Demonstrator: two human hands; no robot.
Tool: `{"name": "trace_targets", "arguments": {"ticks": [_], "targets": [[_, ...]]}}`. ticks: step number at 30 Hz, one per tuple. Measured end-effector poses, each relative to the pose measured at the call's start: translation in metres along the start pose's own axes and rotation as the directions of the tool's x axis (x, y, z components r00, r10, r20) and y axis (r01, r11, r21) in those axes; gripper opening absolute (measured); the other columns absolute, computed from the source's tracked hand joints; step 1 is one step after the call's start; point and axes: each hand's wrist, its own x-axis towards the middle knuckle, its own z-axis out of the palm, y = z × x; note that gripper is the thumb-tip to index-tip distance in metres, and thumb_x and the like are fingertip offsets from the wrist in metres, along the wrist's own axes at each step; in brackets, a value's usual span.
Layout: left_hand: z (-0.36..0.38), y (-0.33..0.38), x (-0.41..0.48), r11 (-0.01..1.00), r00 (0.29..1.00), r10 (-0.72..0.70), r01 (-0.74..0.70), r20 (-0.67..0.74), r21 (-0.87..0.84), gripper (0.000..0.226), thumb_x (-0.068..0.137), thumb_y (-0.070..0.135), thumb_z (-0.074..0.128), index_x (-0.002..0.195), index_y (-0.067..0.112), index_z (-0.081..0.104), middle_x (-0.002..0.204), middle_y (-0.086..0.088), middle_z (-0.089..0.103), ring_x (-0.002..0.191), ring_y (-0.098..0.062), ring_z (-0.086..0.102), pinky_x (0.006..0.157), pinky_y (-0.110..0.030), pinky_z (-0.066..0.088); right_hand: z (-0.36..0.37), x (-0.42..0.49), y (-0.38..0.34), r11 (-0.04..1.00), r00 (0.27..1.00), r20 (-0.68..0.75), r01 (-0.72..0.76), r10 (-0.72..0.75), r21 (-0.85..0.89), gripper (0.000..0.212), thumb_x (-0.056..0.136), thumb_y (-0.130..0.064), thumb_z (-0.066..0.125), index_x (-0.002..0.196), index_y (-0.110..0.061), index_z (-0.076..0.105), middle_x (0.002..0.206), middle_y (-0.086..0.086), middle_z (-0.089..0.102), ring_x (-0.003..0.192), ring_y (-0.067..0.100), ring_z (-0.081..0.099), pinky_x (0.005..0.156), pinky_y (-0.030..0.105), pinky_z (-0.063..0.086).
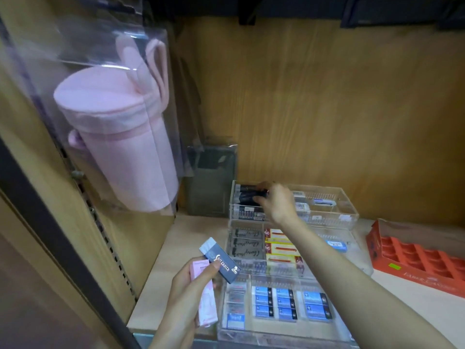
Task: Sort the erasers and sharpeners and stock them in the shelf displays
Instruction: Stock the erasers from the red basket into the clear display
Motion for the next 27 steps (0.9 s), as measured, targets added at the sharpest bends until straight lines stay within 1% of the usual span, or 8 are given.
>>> {"name": "trace_targets", "arguments": {"ticks": [4,7,11,13,15,21,24,27], "targets": [[-0.001,0.000,0.000,1.000,1.000,-0.002,0.002,-0.001,-0.013,0.007,0.083,0.015,0.068,0.086,0.009,0.067,0.056,0.000,0.056,0.045,-0.006,0.047,0.045,-0.018,0.034,0.013,0.012,0.005,0.993,0.993,-0.009,-0.116,0.116,0.004,0.024,0.082,-0.031,0.069,0.104,-0.024,0.071,0.103,0.011,0.070,0.106,0.034,0.056,0.088,0.040,0.047],[-0.003,0.002,0.000,0.999,1.000,0.009,-0.009,-0.006,-0.035,0.006,0.082,0.015,0.068,0.084,0.009,0.066,0.057,-0.001,0.054,0.045,-0.007,0.047,0.047,-0.021,0.035,0.013,0.017,0.005,0.991,0.994,0.007,-0.108,0.109,-0.075,0.019,0.084,-0.030,0.068,0.102,-0.023,0.072,0.109,0.010,0.066,0.115,0.033,0.043,0.089,0.037,0.037],[-0.001,0.002,-0.003,0.997,0.999,0.022,-0.020,0.031,-0.076,0.004,0.085,0.011,0.065,0.088,0.009,0.065,0.055,0.003,0.059,0.045,-0.006,0.051,0.053,-0.027,0.037,0.012,0.019,0.001,0.992,0.991,0.061,-0.116,0.119,-0.048,0.021,0.081,-0.033,0.070,0.100,-0.025,0.072,0.116,0.010,0.059,0.114,0.033,0.040,0.090,0.037,0.038],[0.002,0.003,-0.007,0.996,0.998,0.027,-0.022,0.064,-0.083,0.005,0.085,0.011,0.064,0.090,0.009,0.065,0.055,0.004,0.061,0.046,-0.005,0.052,0.050,-0.024,0.040,0.010,0.011,0.001,0.994,0.993,0.054,-0.103,0.101,0.039,0.025,0.079,-0.037,0.071,0.101,-0.024,0.072,0.112,0.009,0.060,0.111,0.033,0.044,0.092,0.037,0.040],[0.004,0.003,-0.010,0.995,0.996,0.028,-0.019,0.084,-0.099,0.009,0.085,0.012,0.065,0.094,0.008,0.065,0.057,0.002,0.061,0.047,-0.006,0.053,0.045,-0.017,0.042,0.003,-0.011,-0.005,0.971,0.995,0.027,-0.097,0.093,0.221,0.025,0.080,-0.036,0.071,0.101,-0.023,0.070,0.109,0.007,0.058,0.114,0.028,0.045,0.097,0.039,0.040],[0.005,0.005,-0.017,0.992,0.995,0.036,-0.024,0.093,-0.126,0.016,0.085,0.019,0.067,0.099,0.011,0.066,0.074,-0.003,0.063,0.056,-0.007,0.053,0.048,-0.018,0.046,-0.019,-0.124,-0.030,0.852,0.987,0.112,0.042,-0.117,0.522,0.028,0.087,-0.031,0.065,0.114,-0.027,0.062,0.109,-0.011,0.062,0.100,-0.001,0.056,0.092,0.023,0.045],[0.005,0.004,-0.019,0.988,0.994,0.041,-0.025,0.105,-0.153,0.023,0.085,0.020,0.066,0.105,0.008,0.065,0.092,-0.012,0.069,0.074,-0.017,0.058,0.061,-0.024,0.050,-0.014,-0.159,-0.033,0.871,0.962,0.135,0.149,-0.237,0.468,0.052,0.080,-0.047,0.061,0.125,-0.022,0.055,0.113,-0.010,0.054,0.104,-0.006,0.050,0.087,0.007,0.037],[0.007,0.003,-0.021,0.979,0.993,0.044,-0.021,0.109,-0.204,0.020,0.087,0.014,0.064,0.105,0.005,0.064,0.097,-0.016,0.071,0.075,-0.017,0.063,0.062,-0.023,0.053,-0.011,-0.170,-0.037,0.888,0.948,0.068,0.264,-0.311,0.376,0.052,0.081,-0.046,0.054,0.120,-0.012,0.059,0.109,-0.005,0.048,0.099,-0.006,0.045,0.085,0.003,0.032]]}}
